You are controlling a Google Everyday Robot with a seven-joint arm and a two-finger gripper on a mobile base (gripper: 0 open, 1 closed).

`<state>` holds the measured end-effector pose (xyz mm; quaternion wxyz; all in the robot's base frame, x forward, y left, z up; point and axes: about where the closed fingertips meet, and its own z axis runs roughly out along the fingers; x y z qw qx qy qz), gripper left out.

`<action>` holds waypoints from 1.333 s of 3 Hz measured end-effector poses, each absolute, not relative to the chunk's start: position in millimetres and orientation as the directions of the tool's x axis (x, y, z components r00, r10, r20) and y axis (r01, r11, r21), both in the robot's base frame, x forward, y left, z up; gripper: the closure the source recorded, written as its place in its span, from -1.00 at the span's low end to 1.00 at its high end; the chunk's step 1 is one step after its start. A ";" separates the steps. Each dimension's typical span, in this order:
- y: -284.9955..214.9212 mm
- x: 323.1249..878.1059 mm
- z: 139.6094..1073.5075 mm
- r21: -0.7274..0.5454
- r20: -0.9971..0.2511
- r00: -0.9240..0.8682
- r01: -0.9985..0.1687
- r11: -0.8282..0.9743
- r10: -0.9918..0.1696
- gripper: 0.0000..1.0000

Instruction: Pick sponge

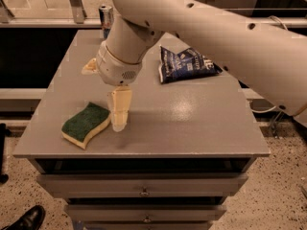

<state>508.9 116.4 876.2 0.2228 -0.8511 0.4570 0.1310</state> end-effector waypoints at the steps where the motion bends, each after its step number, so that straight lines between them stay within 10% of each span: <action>1: 141.2 503.3 862.2 -0.249 -0.435 0.594 -0.801 -0.544 -0.676 -1.00; 2: 155.4 499.5 847.6 -0.233 -0.438 0.619 -0.778 -0.583 -0.652 -1.00; 4: 162.4 501.4 827.6 -0.210 -0.440 0.619 -0.775 -0.596 -0.650 -0.24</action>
Offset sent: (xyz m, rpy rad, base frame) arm -0.0121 0.0544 -0.0467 -0.0179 0.0462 0.1735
